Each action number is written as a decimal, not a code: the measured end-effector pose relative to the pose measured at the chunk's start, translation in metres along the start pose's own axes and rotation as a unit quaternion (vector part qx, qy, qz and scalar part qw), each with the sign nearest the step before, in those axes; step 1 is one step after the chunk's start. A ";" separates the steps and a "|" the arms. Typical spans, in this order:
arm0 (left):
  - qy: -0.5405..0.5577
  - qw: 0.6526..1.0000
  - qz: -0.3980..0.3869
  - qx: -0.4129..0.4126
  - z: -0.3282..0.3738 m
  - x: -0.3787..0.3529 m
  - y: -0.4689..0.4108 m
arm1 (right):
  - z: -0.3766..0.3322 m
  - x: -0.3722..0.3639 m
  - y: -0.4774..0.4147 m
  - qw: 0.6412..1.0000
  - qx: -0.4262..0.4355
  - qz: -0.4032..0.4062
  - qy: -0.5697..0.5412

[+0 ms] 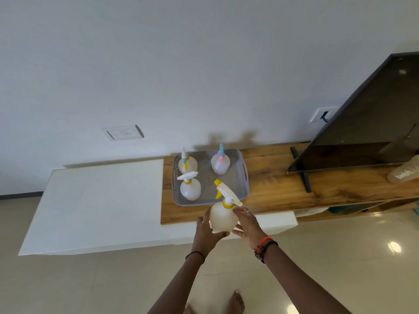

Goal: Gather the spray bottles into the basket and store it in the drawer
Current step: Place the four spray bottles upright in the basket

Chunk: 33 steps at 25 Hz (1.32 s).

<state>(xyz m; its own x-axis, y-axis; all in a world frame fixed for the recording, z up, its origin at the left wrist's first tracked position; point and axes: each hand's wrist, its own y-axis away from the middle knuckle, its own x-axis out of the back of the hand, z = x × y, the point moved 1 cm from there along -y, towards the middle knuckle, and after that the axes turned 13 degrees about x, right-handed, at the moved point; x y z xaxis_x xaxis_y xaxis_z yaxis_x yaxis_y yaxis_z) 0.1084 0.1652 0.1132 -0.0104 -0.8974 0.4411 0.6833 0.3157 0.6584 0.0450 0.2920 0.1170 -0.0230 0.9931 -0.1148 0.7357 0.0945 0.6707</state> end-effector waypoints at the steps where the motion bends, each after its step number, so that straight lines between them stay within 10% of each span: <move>1: 0.001 1.000 -0.001 0.001 0.007 -0.004 -0.008 | -0.004 0.003 -0.010 1.000 0.004 0.001 -0.002; 33: 0.079 0.993 -0.066 0.061 0.018 -0.031 -0.236 | 0.022 -0.020 -0.261 0.994 0.061 0.056 0.071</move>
<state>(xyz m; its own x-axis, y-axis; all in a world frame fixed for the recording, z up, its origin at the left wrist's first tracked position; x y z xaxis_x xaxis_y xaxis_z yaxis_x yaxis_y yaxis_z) -0.0656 0.1245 -0.0451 0.0281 -0.9674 0.2516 0.5903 0.2192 0.7769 -0.1317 0.2455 -0.0714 -0.0249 0.9976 0.0653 0.8148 -0.0176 0.5794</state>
